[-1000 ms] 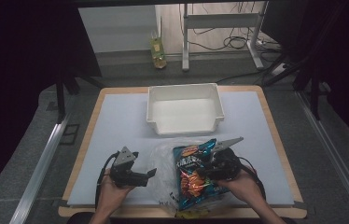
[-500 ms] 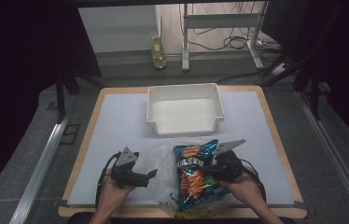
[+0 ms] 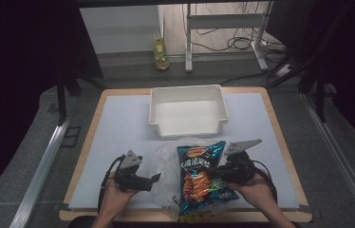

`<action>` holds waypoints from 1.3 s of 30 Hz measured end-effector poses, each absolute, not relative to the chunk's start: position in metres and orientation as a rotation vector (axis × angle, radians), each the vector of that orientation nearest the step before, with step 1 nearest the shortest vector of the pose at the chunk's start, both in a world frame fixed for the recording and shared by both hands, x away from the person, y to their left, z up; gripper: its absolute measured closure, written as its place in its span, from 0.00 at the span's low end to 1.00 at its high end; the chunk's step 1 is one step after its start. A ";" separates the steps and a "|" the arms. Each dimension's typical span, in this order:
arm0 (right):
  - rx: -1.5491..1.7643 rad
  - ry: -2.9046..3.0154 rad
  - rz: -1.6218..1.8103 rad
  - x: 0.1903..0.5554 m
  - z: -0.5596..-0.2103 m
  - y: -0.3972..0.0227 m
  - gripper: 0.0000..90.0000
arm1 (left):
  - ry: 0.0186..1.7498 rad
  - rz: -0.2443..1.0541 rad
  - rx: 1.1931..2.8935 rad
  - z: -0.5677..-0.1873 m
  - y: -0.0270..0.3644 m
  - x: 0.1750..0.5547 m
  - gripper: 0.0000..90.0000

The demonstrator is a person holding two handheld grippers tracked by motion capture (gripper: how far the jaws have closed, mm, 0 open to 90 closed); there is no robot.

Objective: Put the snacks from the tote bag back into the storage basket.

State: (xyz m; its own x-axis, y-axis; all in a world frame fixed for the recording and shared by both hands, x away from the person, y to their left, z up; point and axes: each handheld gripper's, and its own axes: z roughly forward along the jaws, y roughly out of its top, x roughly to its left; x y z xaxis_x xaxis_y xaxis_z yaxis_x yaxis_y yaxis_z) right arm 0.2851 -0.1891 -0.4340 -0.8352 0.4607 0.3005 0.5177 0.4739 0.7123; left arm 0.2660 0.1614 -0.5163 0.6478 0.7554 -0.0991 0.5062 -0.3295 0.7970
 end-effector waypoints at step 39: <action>-0.845 -2.701 -1.514 0.299 -0.406 -0.189 1.00 | 0.969 0.410 1.952 -0.508 0.163 0.261 0.02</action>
State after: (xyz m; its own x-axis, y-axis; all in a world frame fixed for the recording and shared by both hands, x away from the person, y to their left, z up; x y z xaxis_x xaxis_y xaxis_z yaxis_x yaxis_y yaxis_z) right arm 0.2989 -0.1890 -0.4055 -0.8593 0.4745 0.1907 0.4103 0.4170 0.8110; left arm 0.2607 0.1635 -0.5078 0.6392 0.7639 -0.0884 0.4690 -0.2962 0.8320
